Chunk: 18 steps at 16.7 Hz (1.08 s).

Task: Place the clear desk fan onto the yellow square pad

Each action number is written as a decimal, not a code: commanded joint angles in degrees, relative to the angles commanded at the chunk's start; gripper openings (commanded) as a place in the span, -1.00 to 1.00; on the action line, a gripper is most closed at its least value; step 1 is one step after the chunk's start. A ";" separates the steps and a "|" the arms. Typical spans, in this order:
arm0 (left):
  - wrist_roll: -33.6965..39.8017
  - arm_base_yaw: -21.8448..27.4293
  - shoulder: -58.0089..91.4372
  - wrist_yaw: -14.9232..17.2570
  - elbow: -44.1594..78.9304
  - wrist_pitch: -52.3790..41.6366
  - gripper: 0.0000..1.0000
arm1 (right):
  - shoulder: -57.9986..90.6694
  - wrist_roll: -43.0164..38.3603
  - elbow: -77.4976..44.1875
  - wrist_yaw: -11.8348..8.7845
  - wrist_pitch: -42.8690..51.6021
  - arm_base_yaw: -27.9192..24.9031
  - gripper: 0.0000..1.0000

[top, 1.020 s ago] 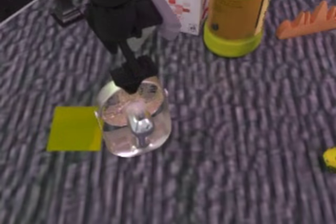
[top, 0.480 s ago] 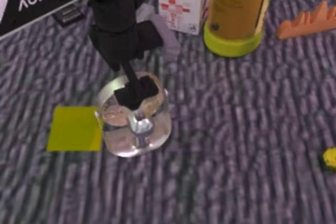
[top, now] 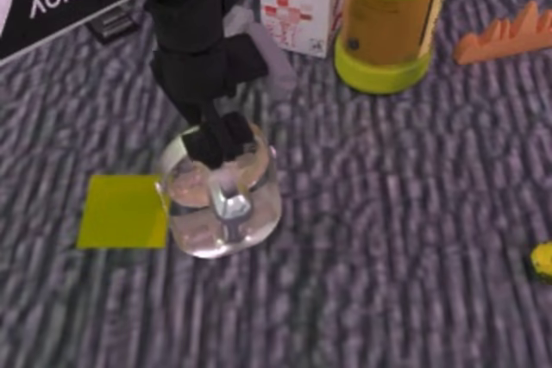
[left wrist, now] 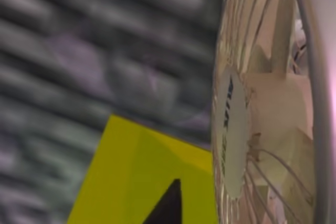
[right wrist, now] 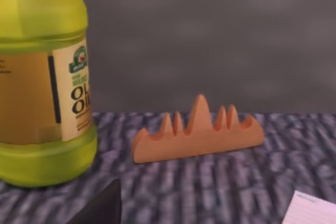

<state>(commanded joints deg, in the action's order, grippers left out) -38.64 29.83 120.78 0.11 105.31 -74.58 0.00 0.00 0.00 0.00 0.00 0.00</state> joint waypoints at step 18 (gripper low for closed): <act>-0.16 -0.17 0.32 -0.04 2.39 -2.28 -1.00 | 0.00 0.00 0.00 0.00 0.00 0.00 1.00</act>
<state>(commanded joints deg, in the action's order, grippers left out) -38.80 29.66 121.10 0.07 107.69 -76.86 0.00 0.00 0.00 0.00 0.00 0.00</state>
